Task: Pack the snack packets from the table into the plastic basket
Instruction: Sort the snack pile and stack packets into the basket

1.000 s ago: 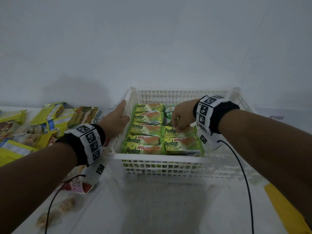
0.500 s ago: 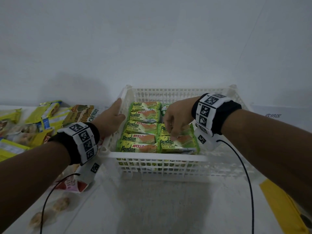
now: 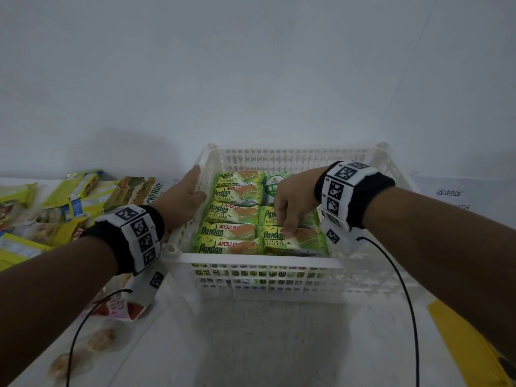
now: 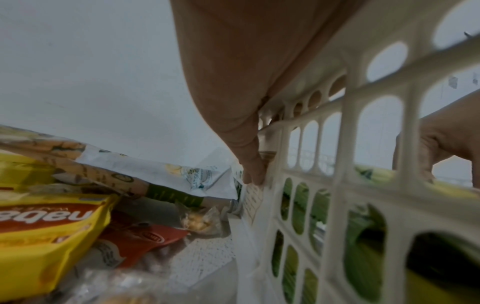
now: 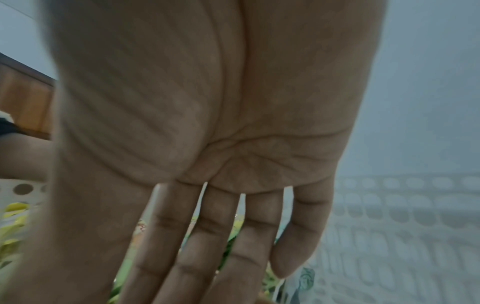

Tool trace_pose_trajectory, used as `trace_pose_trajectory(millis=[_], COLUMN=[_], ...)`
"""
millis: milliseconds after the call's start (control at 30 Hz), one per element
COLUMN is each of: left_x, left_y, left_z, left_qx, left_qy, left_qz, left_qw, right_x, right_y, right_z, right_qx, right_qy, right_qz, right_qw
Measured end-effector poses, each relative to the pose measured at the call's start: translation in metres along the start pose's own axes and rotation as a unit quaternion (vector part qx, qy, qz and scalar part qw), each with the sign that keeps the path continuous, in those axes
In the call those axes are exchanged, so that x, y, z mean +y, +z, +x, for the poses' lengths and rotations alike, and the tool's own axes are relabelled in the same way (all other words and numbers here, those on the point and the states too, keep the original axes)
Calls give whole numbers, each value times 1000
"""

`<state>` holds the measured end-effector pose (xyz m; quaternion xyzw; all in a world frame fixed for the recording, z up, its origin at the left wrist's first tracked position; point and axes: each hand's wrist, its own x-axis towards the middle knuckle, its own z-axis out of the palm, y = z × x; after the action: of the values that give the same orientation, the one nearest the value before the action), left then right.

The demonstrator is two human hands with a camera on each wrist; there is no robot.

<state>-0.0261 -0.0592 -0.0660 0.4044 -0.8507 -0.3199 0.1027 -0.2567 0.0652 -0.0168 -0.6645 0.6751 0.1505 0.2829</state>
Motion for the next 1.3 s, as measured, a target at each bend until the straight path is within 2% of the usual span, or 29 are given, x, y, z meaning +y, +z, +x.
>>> trace_pose_trajectory(millis=[100, 267, 367, 533, 633, 833, 1067, 1200, 1300], left_x=[0, 8, 12, -1, -20, -83, -199, -262, -303], left_y=[0, -1, -8, -50, -82, -145, -207, -222, -231], left_z=[0, -5, -12, -22, -30, -55, -100, -128, -143], left_qx=[0, 10, 34, 106, 102, 45, 30, -10, -59], left_qy=[-5, -8, -12, 4, 17, 16, 41, 25, 24], left_qz=[-3, -1, 2, 13, 75, 230, 259, 289, 286], left_qw=[1000, 1000, 999, 994, 992, 972, 965, 957, 956], right_x=[0, -7, -16, -49, -79, -164, -296, -364, -394], right_y=[-2, -12, -21, -37, -47, -67, -74, -47, -22], right_z=[-5, -9, -9, 0, 9, 46, 107, 139, 160], right_qx=[26, 158, 199, 236, 271, 284, 314, 283, 235], right_qy=[-7, -12, -10, -11, -13, -9, -3, -16, -21], right_qz=[17, 4, -7, -51, -52, -48, -46, -45, -62], right_qw=[999, 987, 980, 970, 961, 958, 948, 958, 970])
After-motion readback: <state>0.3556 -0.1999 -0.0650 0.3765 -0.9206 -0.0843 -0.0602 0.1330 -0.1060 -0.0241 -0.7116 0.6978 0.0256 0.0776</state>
